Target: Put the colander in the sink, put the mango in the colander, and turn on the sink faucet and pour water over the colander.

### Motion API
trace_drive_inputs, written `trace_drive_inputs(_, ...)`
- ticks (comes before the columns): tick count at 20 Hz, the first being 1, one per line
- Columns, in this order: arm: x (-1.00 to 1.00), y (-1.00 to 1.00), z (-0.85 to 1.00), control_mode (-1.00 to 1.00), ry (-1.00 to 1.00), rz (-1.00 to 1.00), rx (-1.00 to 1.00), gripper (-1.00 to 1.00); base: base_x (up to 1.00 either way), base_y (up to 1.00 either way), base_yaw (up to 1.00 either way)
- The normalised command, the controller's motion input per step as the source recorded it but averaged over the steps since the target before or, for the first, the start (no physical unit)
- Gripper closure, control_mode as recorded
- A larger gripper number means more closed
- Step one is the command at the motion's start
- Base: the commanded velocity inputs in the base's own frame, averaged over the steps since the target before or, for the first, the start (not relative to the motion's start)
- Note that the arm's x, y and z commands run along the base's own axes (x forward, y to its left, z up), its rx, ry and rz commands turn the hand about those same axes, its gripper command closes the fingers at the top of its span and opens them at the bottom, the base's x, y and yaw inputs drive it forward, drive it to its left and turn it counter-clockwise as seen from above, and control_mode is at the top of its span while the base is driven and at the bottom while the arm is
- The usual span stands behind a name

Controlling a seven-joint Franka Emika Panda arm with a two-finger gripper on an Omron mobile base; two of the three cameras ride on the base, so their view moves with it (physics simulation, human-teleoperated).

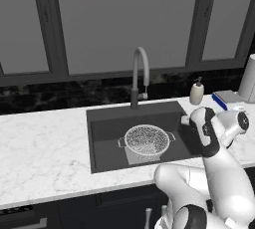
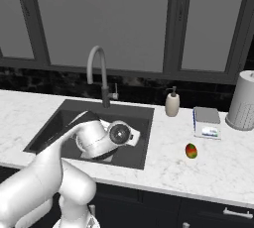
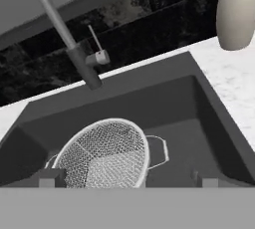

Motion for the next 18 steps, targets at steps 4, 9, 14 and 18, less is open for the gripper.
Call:
trace_drive_inputs(4,-0.52,-0.27,0.39,-1.00,0.21,0.00,-0.18,-1.00,0.00,0.00,0.00)
trace_drive_inputs(9,-0.57,-0.38,0.17,-1.00,0.27,0.00,-0.09,-1.00,0.00,0.00,0.00)
trace_drive_inputs(14,-0.41,-0.20,0.38,-1.00,0.30,0.01,0.00,-1.00,0.00,0.00,0.00)
trace_drive_inputs(18,-0.30,-0.08,0.63,-1.00,0.13,0.11,0.00,-1.00,0.00,0.00,0.00)
